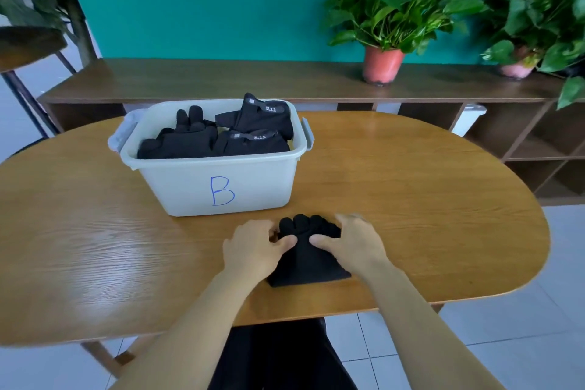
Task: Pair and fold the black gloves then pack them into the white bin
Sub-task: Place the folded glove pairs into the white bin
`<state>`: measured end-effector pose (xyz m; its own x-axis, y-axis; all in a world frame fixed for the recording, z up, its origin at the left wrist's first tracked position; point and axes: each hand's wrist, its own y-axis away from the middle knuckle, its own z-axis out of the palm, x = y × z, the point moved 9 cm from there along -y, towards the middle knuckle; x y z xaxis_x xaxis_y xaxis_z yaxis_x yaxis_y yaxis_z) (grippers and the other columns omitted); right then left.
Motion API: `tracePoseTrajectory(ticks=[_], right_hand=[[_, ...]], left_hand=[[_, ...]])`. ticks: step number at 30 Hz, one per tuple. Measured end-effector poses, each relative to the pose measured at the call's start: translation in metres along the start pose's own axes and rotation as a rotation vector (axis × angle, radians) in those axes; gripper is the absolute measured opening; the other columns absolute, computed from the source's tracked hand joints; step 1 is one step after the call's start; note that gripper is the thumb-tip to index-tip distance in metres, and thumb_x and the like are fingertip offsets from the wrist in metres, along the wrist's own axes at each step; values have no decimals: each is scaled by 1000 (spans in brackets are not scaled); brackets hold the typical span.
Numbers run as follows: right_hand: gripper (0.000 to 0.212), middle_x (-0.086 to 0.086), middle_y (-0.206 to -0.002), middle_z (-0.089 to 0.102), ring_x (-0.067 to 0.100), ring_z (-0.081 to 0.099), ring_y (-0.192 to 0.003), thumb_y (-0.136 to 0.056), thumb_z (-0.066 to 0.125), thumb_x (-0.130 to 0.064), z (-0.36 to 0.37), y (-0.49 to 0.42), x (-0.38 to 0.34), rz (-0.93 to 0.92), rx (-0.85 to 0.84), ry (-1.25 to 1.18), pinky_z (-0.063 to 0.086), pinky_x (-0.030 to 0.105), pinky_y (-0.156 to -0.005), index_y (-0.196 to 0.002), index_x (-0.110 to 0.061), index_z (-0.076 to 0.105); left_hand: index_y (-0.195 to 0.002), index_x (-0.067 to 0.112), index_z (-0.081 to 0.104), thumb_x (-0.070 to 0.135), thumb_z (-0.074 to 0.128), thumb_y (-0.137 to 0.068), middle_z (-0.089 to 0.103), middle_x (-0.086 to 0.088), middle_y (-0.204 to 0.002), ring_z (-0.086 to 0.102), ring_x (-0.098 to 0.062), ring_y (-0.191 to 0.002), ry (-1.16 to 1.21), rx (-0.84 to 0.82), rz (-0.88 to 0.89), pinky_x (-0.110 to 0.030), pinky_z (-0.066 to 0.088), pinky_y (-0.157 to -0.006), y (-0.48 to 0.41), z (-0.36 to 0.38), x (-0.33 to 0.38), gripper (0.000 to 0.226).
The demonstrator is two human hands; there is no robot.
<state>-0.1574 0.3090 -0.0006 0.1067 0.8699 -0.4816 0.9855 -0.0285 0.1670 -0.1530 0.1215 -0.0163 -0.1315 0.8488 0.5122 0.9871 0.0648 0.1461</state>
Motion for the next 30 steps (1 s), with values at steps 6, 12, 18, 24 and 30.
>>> tracePoseTrajectory(ticks=[6, 12, 18, 24, 30], right_hand=[[64, 5, -141, 45, 23, 50, -124, -86, 71, -43, 10, -15, -4, 3, -139, -74, 45, 32, -97, -140, -15, 50], [37, -1, -120, 61, 16, 59, -107, -88, 72, -29, 12, -12, -10, -13, -196, -208, 49, 30, -87, -120, -17, 59], [19, 2, -101, 67, 18, 64, -95, -84, 74, -21, 12, -11, -12, -47, -219, -319, 55, 40, -88, -99, -15, 63], [23, 0, -102, 72, 14, 69, -97, -83, 76, -14, 18, -9, -6, -17, -284, -559, 55, 42, -93, -104, -22, 67], [23, 2, -99, 73, 17, 71, -94, -82, 76, -11, 14, -5, -4, -1, -282, -623, 56, 43, -92, -103, -18, 68]], left_hand=[[-100, 31, 62, 52, 60, -91, 63, 14, -103, 57, -18, -108, 40, -66, -71, -40, 39, -93, -5, 5, 3, 24], [-94, 23, 61, 47, 63, -90, 62, 8, -92, 59, -20, -98, 68, -140, -102, -41, 45, -95, -10, 10, 6, 25], [-96, 7, 65, 33, 70, -88, 65, -4, -91, 61, -20, -84, 262, -179, -58, -30, 46, -71, -11, 10, 5, 28], [-101, 13, 65, 33, 71, -88, 69, -7, -103, 65, -22, -97, 354, -196, -11, -43, 52, -91, -9, 6, 10, 25], [-102, 15, 65, 31, 71, -89, 69, -3, -101, 65, -18, -95, 424, -207, 6, -37, 52, -88, -4, 4, 15, 21]])
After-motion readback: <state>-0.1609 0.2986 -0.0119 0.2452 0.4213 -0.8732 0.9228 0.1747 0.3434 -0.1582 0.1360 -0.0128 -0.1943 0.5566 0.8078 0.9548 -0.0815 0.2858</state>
